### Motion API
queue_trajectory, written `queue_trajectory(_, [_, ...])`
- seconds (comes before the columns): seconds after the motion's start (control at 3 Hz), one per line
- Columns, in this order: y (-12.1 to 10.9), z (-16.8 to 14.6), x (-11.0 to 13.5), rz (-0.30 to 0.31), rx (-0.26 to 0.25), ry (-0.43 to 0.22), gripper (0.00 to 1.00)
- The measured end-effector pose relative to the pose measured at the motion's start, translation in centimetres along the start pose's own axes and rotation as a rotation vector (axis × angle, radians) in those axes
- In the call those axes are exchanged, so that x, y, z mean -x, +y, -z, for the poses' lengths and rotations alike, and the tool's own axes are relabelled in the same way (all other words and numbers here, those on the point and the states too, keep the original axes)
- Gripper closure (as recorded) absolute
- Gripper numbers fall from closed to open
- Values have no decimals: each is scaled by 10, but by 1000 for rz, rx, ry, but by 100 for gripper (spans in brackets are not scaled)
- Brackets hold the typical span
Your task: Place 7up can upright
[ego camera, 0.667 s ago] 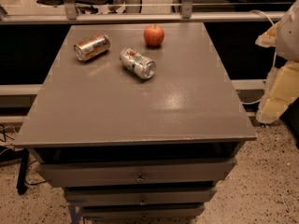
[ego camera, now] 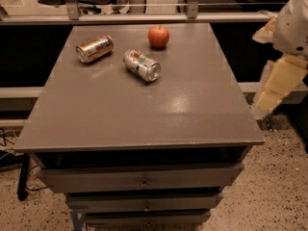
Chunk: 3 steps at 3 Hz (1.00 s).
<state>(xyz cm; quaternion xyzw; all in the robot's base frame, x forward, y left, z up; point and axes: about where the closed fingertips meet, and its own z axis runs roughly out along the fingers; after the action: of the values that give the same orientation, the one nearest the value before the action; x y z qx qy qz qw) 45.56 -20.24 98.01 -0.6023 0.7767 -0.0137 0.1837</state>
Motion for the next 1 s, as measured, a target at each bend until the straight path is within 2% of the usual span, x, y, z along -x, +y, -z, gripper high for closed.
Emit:
queue_trajectory(0.33, [-22, -19, 39, -40, 14, -117, 0])
queue_trajectory(1.0, [-59, -72, 127, -223, 102, -279, 0])
